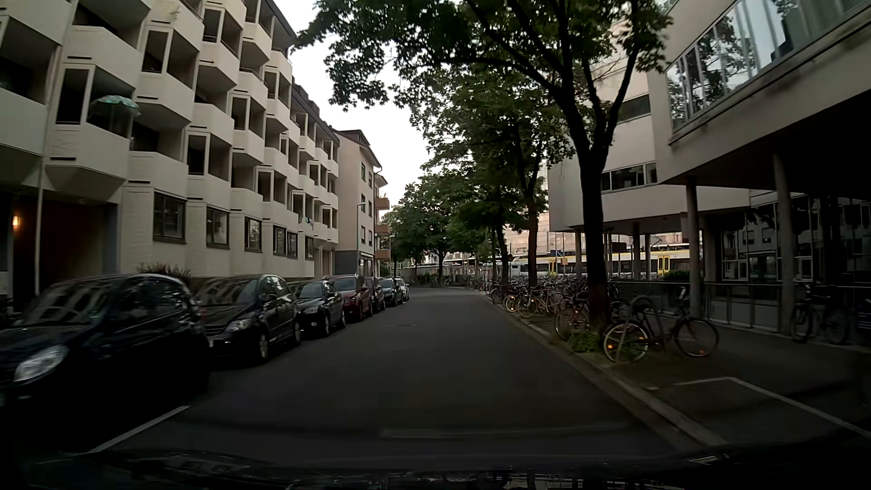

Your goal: Follow the waypoints while adhering to traffic rules and regulations

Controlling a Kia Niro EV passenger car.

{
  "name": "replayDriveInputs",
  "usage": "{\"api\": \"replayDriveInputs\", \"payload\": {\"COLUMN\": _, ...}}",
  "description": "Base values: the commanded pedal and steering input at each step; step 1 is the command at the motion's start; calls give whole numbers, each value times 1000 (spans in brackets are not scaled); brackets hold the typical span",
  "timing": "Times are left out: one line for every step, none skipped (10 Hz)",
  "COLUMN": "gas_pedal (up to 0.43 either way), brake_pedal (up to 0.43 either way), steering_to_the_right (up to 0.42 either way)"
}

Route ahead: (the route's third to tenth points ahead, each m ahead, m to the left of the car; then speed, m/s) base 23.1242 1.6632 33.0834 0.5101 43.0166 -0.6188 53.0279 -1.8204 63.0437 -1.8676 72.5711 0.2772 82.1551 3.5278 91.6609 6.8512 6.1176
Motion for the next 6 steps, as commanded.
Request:
{"api": "replayDriveInputs", "payload": {"gas_pedal": 67, "brake_pedal": 0, "steering_to_the_right": 0}}
{"api": "replayDriveInputs", "payload": {"gas_pedal": 67, "brake_pedal": 0, "steering_to_the_right": 0}}
{"api": "replayDriveInputs", "payload": {"gas_pedal": 67, "brake_pedal": 0, "steering_to_the_right": 0}}
{"api": "replayDriveInputs", "payload": {"gas_pedal": 67, "brake_pedal": 0, "steering_to_the_right": 0}}
{"api": "replayDriveInputs", "payload": {"gas_pedal": 67, "brake_pedal": 0, "steering_to_the_right": 0}}
{"api": "replayDriveInputs", "payload": {"gas_pedal": 67, "brake_pedal": 0, "steering_to_the_right": 0}}
